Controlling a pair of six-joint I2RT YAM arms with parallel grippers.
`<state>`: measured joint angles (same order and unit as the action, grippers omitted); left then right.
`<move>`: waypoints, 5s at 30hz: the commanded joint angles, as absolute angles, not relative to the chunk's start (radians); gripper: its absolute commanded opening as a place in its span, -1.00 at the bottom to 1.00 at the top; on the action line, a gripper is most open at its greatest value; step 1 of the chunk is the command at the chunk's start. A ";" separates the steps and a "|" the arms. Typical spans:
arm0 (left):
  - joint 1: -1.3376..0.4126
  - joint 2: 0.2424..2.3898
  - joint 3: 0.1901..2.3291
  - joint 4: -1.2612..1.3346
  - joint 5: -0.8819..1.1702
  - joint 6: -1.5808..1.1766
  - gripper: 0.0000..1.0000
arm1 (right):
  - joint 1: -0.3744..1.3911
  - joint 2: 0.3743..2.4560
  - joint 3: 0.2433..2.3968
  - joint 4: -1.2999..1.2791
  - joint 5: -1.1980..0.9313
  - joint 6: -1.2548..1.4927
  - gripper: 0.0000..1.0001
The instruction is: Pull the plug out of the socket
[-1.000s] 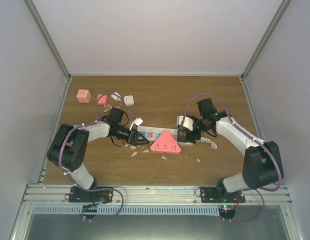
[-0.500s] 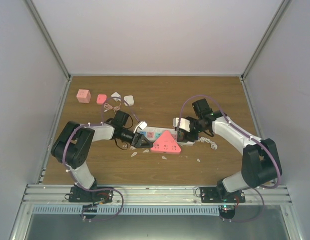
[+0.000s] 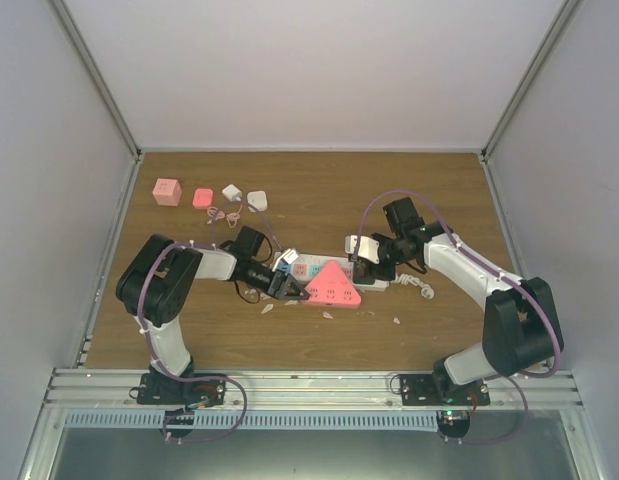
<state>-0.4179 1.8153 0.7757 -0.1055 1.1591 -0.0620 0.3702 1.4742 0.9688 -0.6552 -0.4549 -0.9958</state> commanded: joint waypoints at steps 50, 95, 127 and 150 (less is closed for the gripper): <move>-0.440 1.772 0.637 0.414 1.344 -0.451 0.15 | 0.372 1.506 0.880 -0.632 -0.380 -0.971 -0.23; -0.466 1.690 0.659 0.424 1.338 -0.223 -1.00 | 0.371 1.514 0.874 -0.622 -0.377 -0.967 -0.28; 0.446 1.799 1.002 -0.599 1.296 0.598 -1.00 | 0.371 1.489 0.933 -0.633 -0.469 -0.952 -0.06; 0.719 1.940 1.080 -0.549 0.995 0.530 -0.50 | 0.372 1.481 0.985 -0.666 -0.522 -0.944 0.04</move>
<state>0.7029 1.9095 1.0626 -0.6418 1.1980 0.5484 0.3721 1.4719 0.9565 -0.6235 -0.5041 -0.9619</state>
